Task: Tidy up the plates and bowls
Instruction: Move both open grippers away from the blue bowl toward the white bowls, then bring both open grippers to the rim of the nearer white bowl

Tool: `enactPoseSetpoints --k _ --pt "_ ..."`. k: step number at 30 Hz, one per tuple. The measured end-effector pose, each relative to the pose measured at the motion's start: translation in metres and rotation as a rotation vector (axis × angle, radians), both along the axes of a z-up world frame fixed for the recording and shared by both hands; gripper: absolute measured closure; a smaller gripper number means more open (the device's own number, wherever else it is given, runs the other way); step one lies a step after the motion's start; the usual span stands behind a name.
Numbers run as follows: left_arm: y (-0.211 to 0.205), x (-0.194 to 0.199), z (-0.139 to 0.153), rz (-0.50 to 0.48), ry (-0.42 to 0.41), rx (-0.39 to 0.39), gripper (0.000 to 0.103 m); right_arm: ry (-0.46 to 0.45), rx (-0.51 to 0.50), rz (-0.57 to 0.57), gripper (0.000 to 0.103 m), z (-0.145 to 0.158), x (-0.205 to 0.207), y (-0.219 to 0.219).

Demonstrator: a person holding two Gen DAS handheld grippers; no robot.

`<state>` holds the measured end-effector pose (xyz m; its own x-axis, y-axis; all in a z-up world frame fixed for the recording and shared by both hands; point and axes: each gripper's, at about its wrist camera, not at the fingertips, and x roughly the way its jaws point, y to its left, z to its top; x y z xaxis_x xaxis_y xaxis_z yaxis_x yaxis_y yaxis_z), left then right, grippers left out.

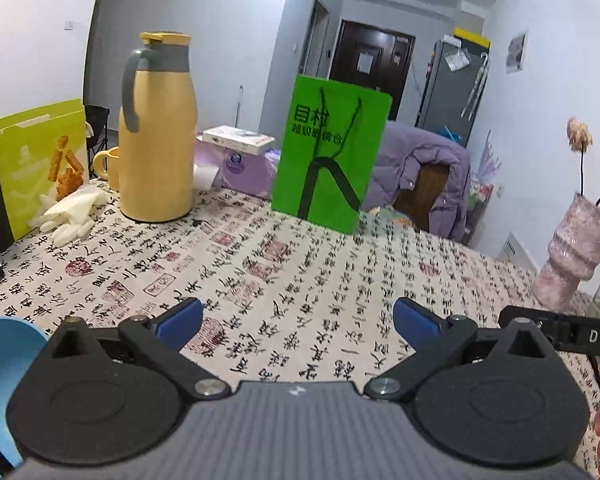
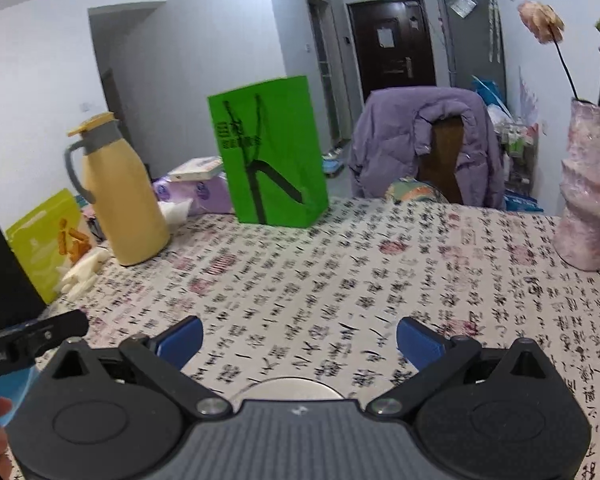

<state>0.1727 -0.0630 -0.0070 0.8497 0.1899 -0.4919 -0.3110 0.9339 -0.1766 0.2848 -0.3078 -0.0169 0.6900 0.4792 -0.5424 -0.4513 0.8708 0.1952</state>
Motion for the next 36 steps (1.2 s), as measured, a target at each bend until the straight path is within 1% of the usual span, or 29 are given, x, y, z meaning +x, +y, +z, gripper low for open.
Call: enactPoseSetpoints --k 4,9,15,21,26,31,36 --pt "-0.006 0.009 -0.007 -0.023 0.048 -0.016 0.0 0.025 -0.01 -0.003 0.0 -0.005 0.006 -0.004" --pt "-0.005 0.014 -0.01 -0.036 0.071 -0.034 0.0 0.021 -0.013 0.002 0.0 -0.006 0.006 -0.006" --pt "-0.008 0.018 -0.013 -0.066 0.087 -0.065 0.0 0.067 -0.055 0.003 0.0 -0.019 0.003 -0.008" --pt "-0.024 0.02 -0.016 -0.116 0.1 -0.045 0.0 0.09 -0.076 -0.023 0.0 -0.033 -0.012 -0.02" --pt "-0.034 0.021 -0.016 -0.131 0.111 -0.014 0.0 0.085 -0.046 -0.045 0.0 -0.034 -0.021 -0.032" --pt "-0.041 0.025 -0.019 -0.145 0.137 0.001 0.0 0.08 -0.001 -0.043 0.004 -0.038 -0.026 -0.038" --pt "-0.048 0.031 -0.025 -0.154 0.163 0.013 0.0 0.094 -0.002 -0.037 0.005 -0.045 -0.028 -0.037"
